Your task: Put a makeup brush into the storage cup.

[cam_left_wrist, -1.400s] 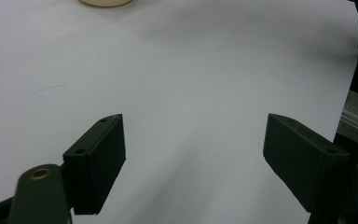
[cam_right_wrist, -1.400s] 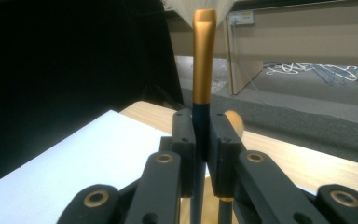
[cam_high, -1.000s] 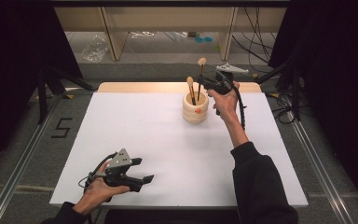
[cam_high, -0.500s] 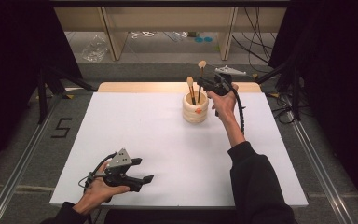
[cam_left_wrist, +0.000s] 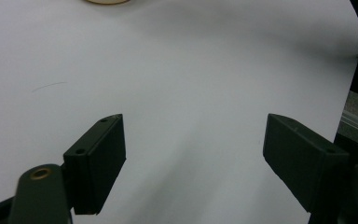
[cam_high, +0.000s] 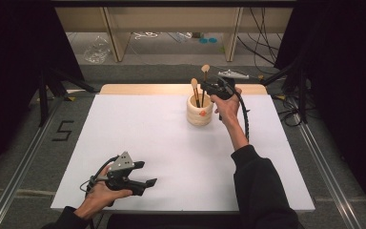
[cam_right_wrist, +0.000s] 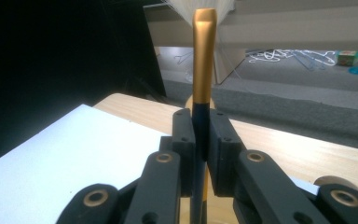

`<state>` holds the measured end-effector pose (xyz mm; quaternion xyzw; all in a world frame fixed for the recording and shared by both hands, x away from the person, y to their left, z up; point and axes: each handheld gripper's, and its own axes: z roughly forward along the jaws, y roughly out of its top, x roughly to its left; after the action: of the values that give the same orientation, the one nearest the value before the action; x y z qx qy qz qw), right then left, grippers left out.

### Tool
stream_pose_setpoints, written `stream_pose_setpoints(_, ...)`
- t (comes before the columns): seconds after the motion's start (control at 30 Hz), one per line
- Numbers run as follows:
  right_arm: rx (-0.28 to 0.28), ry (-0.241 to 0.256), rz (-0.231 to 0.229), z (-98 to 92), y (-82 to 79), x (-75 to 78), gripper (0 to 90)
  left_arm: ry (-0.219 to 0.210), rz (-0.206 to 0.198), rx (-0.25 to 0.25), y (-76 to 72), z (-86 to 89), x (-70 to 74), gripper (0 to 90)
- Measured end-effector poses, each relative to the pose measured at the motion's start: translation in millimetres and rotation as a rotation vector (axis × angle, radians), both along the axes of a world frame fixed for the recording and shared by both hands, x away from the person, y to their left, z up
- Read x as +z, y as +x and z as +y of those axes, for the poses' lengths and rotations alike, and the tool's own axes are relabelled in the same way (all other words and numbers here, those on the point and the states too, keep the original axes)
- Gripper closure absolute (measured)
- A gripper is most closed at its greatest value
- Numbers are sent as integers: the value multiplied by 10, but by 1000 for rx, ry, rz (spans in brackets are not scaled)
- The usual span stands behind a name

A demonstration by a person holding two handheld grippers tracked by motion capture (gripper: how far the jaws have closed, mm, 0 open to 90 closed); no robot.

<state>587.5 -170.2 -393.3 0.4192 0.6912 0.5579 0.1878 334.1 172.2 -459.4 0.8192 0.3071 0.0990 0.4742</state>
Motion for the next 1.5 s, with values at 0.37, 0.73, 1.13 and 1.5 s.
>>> stream_pose_setpoints(0.37, 6, -22, 19, 30, 16, -145, 829, 8, 0, 3, 7, 5, -3, 213)
stream_pose_setpoints(0.73, 8, -36, 45, 20, 18, -275, 810, 0, 5, 9, 8, -1, -7, 218)
stream_pose_setpoints(1.13, -72, -23, 79, -46, -19, -200, 347, 4, 15, 6, 8, 3, -8, 218)
stream_pose_setpoints(1.5, -67, -48, 71, -74, -169, -122, 261, -11, 24, 22, 6, 15, -3, 218)
